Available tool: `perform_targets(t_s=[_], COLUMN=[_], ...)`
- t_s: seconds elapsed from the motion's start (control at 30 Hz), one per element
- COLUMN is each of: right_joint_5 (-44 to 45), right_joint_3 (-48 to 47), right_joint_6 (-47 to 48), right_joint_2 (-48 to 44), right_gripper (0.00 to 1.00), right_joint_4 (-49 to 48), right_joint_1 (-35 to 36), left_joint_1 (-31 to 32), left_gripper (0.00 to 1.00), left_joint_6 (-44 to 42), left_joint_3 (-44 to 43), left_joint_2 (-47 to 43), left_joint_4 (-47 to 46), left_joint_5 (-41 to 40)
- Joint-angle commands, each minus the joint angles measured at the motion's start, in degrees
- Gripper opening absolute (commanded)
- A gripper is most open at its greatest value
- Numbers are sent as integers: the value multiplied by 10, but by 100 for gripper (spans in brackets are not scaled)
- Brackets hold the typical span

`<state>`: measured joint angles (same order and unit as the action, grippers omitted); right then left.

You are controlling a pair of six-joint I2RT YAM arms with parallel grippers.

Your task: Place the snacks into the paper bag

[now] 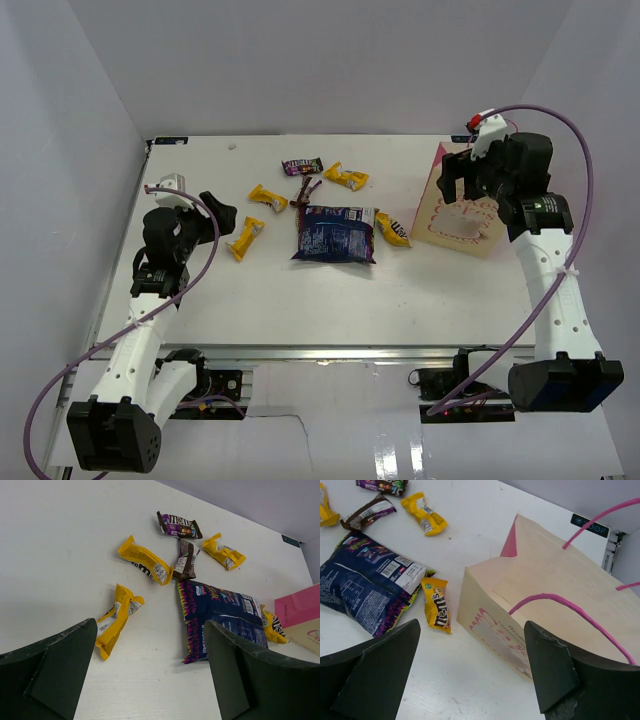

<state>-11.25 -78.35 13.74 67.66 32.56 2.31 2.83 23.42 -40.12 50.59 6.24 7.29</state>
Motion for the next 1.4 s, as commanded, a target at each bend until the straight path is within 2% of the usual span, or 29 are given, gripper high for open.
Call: perform_targets(t_s=[0.0,0.03,0.07,0.1,0.13,0.17,0.2,0.23,0.33,0.37,0.4,0.43,0.47,0.5,0.53,0.67,0.73,0.9,1.13,1.37], right_joint_5=[-67,-108,-209,-260,-298,-288,-258,-234,-151,-100,-58,-23,15,43,53,104,127,182,226,207], right_joint_3=[-23,-26,-23,-16,-10,0,3,0,-1,-10,-46,-76,-113,-190,-222,-296,-296,-279,-176,-146], right_joint_6=[31,65,168,223,281,331,333,350,298,293,261,233,214,169,152,126,139,154,137,115], right_joint_2=[4,4,3,-2,-8,-9,-1,11,83,113,186,226,268,340,367,458,475,487,477,507], right_gripper=[90,90,90,90,90,90,90,90,90,90,90,92,99,98,94,93,92,79,61,62], right_joint_4=[-5,11,24,36,74,75,72,95,79,92,94,96,115,121,124,96,87,80,54,56], right_joint_1=[4,6,11,20,55,88,133,206,315,332,355,356,353,344,334,306,288,251,237,233], left_joint_1=[0,0,0,0,0,0,0,0,0,0,0,0,0,0,0,0,0,0,0,0], left_gripper=[98,98,98,98,98,98,98,98,98,98,98,98,98,98,98,98,98,98,98,98], left_joint_6=[4,5,7,7,7,9,10,11,14,14,16,18,21,27,31,66,84,93,108,100], left_joint_3=[-17,-18,-18,-19,-21,-22,-24,-27,-29,-29,-29,-30,-35,-36,-34,-1,24,36,33,15], left_joint_2=[-4,-4,-1,-1,2,7,10,13,15,14,13,13,11,7,3,-32,-54,-59,-8,24], left_joint_4=[1,1,0,0,-2,-2,-2,-1,2,4,6,16,22,35,43,65,65,71,47,47], left_joint_5=[19,20,22,25,26,29,35,37,46,47,48,47,48,50,54,52,53,49,63,79])
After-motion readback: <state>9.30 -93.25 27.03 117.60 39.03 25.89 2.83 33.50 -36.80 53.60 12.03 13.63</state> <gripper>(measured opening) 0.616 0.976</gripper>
